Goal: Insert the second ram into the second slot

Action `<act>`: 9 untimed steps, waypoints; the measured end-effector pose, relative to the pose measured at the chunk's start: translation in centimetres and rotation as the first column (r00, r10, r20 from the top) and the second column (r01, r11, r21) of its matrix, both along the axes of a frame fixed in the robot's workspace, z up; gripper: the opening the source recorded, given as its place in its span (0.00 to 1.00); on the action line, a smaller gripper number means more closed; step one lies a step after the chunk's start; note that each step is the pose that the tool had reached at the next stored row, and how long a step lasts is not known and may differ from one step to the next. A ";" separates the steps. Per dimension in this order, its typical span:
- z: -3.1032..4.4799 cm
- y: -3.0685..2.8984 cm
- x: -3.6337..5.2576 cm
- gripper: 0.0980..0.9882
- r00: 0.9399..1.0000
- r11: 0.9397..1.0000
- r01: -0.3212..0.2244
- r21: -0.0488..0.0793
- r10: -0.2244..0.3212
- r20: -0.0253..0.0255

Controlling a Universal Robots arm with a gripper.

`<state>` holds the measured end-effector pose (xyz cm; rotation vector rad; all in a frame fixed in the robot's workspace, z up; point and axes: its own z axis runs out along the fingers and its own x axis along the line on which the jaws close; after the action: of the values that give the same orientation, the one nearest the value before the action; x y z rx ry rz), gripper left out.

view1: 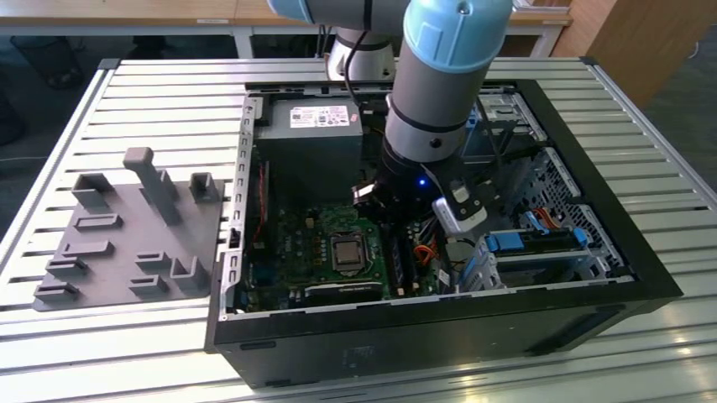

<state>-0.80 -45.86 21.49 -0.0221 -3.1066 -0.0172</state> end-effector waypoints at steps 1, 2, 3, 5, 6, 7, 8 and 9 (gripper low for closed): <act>-0.01 0.00 0.00 0.04 1.000 1.000 0.000 0.000 0.000 0.000; -0.02 0.00 0.00 0.04 1.000 1.000 0.000 0.000 0.000 0.000; -0.03 0.00 0.00 0.04 1.000 1.000 0.000 0.000 0.000 0.000; -0.05 0.00 0.00 0.04 1.000 1.000 0.000 0.000 0.000 0.000; -0.08 0.01 0.00 0.04 1.000 1.000 0.000 0.000 0.000 0.000; -0.10 0.00 0.00 0.04 1.000 1.000 0.000 0.000 0.000 0.000; -0.12 0.00 0.00 0.04 1.000 1.000 0.000 0.000 0.000 0.000; -0.16 0.00 0.00 0.04 1.000 1.000 0.000 0.000 0.000 0.000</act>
<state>-0.80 -45.86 21.33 -0.0221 -3.1067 -0.0174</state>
